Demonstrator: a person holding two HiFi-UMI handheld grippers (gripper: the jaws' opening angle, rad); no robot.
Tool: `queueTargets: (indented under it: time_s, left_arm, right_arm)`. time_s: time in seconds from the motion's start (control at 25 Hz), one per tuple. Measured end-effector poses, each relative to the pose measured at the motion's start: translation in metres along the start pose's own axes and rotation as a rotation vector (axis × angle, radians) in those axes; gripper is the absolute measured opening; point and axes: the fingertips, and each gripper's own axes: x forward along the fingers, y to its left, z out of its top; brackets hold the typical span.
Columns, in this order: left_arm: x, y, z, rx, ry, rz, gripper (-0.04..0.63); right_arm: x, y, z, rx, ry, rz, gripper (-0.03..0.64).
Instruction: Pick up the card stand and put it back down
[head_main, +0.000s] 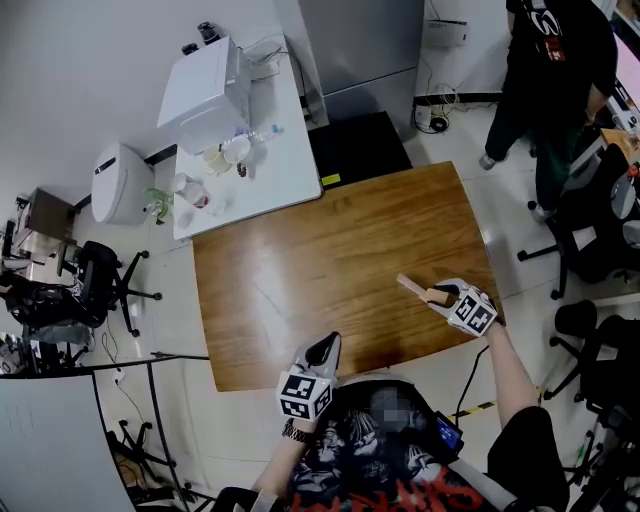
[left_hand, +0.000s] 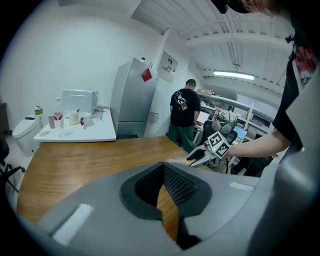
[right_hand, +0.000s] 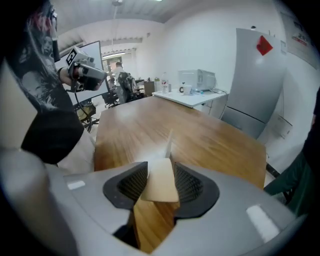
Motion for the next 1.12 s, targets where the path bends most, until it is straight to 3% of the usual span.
queueTargets:
  time_s: [0.2,0.44,0.64,0.76,0.88,0.96,1.12]
  left_arm:
    - [-0.010,0.008,0.000,0.005,-0.010,0.001,-0.002]
    - [-0.022,0.020,-0.004,-0.003,-0.011,0.034,-0.002]
    - [-0.015,0.014,-0.008,0.017,0.015,0.011,-0.002]
    - [-0.002,-0.002,-0.010,0.044,0.034,-0.037,-0.002]
    - [0.008,-0.023,-0.008,0.075,0.039,-0.093,-0.002]
    - [0.012,-0.034,-0.007,0.083,0.038,-0.117,-0.002]
    - [0.011,-0.042,-0.012,0.079,0.040,-0.123,-0.002]
  right_arm:
    - [-0.014,-0.003,-0.021,0.048,-0.001,-0.075,-0.008]
    - [-0.041,0.011,-0.054,0.139,-0.097,-0.170,-0.008]
    - [-0.054,0.023,-0.067,0.205,-0.127,-0.236,-0.008]
    - [-0.050,0.029,-0.065,0.169,-0.029,-0.202,-0.008]
    - [-0.040,0.035,-0.070,0.176,0.171,-0.121,-0.008]
    - [-0.030,0.036,-0.082,0.124,0.314,-0.078,-0.008]
    - [-0.001,0.038,-0.112,0.018,0.473,-0.003,-0.008]
